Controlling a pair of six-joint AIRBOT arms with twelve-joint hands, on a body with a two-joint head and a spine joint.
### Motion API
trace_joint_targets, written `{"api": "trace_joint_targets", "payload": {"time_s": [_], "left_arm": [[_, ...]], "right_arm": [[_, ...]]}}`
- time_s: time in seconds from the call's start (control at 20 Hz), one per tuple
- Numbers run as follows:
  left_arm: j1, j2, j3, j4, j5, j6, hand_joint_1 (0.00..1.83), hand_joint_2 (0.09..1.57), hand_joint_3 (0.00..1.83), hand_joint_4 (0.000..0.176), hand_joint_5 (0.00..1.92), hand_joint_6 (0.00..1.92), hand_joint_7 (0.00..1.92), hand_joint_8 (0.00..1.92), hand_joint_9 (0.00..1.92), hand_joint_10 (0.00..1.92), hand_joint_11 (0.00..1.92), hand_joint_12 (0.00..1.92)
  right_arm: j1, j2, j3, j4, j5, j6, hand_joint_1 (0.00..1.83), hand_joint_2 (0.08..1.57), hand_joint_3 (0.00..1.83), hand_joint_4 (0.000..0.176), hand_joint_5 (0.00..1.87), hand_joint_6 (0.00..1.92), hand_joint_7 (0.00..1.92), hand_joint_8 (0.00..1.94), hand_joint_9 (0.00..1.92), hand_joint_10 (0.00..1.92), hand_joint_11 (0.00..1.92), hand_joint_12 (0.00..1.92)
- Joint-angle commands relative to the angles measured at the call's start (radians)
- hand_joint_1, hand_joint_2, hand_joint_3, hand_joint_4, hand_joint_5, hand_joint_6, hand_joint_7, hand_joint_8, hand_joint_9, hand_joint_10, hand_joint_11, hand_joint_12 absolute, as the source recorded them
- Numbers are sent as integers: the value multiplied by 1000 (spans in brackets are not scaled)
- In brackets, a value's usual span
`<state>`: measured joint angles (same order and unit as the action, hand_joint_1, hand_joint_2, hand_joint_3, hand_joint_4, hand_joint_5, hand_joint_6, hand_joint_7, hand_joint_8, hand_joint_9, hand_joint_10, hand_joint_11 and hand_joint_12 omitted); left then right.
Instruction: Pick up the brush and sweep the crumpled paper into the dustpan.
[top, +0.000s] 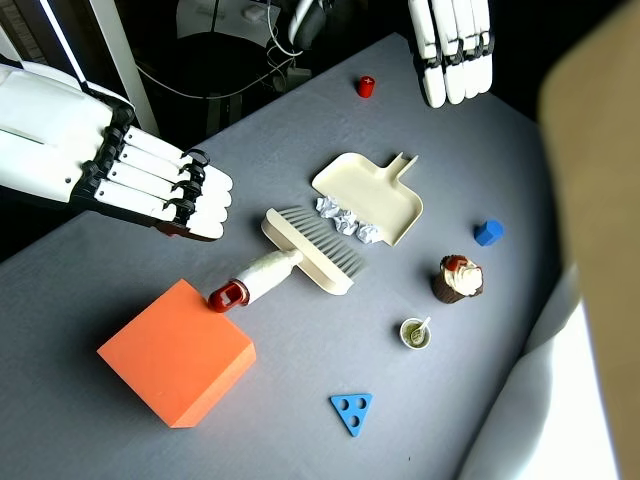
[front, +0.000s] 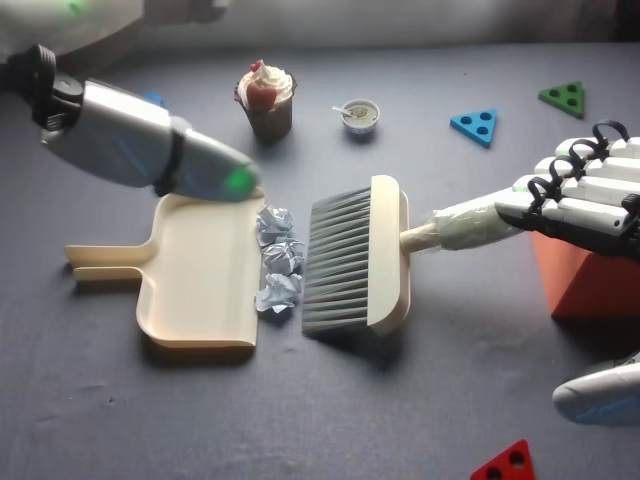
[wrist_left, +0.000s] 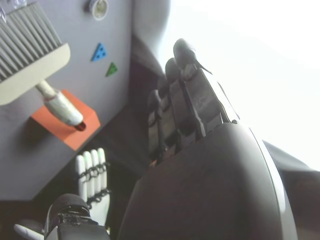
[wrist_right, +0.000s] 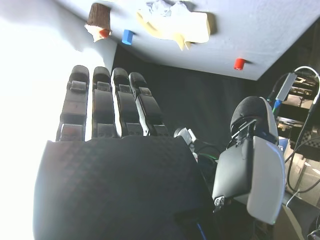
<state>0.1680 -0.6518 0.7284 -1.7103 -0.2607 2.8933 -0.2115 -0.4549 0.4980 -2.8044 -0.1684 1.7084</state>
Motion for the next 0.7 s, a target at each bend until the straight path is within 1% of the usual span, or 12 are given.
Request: {"api": "trace_joint_targets", "payload": {"time_s": [0.0,0.1,0.15,0.2,0.25,0.35,0.4,0.45,0.5,0.55,0.6,0.65], "left_arm": [[1,5,4,45,3,-29,318,768,0,0,217,0,274,0,321,2,415,3],[28,6,15,63,-16,-58,444,781,0,0,203,1,267,3,320,3,414,4],[45,6,20,101,-22,-98,463,790,3,0,184,0,253,0,308,0,406,1],[70,6,26,165,-28,-174,508,790,2,0,190,4,261,4,317,4,416,4],[93,6,30,202,-37,-225,500,803,7,0,169,0,249,0,319,4,419,5],[140,6,35,289,-52,-329,549,820,10,0,148,1,232,0,305,2,399,1],[174,4,37,349,-66,-410,535,834,14,5,139,0,231,0,300,0,394,0],[196,2,39,385,-75,-452,548,840,13,23,151,5,239,3,303,2,397,1],[221,0,39,421,-86,-497,577,857,17,46,161,8,238,2,296,0,400,2],[246,-2,40,456,-99,-542,563,877,21,59,167,8,241,3,293,0,396,1],[264,-7,42,483,-107,-573,597,880,16,88,207,18,253,6,300,2,396,1],[282,-13,45,506,-117,-602,662,882,6,107,281,14,286,5,316,3,404,2]], "right_arm": [[2,7,-5,-14,-116,2,34,958,0,0,0,0,0,0,0,0,0,0],[-6,7,-10,-14,-143,2,49,961,2,0,0,0,0,0,0,0,0,0],[-11,6,-12,-14,-158,2,54,962,2,0,0,0,0,0,0,0,0,0],[-19,5,-15,-14,-175,2,58,968,4,0,0,0,0,0,0,0,0,0],[-22,5,-16,-14,-179,2,59,964,2,0,0,0,0,0,0,0,0,0],[-21,5,-16,-14,-179,0,54,958,0,0,0,0,0,0,0,0,0,0],[-21,5,-16,-14,-179,0,56,964,2,0,0,0,0,0,0,0,0,0],[-21,4,-16,-14,-179,-2,57,967,3,0,0,0,0,0,0,0,0,0],[-28,-5,-14,-13,-179,-5,52,973,5,0,0,0,0,0,0,0,0,0],[-35,-16,-11,-13,-179,-13,51,971,4,0,0,0,0,0,0,0,0,0],[-35,-19,-10,-13,-179,-17,50,963,0,0,0,0,0,0,0,0,0,0],[-35,-19,-10,-11,-179,-17,52,965,0,0,0,0,0,0,0,0,0,0]]}}
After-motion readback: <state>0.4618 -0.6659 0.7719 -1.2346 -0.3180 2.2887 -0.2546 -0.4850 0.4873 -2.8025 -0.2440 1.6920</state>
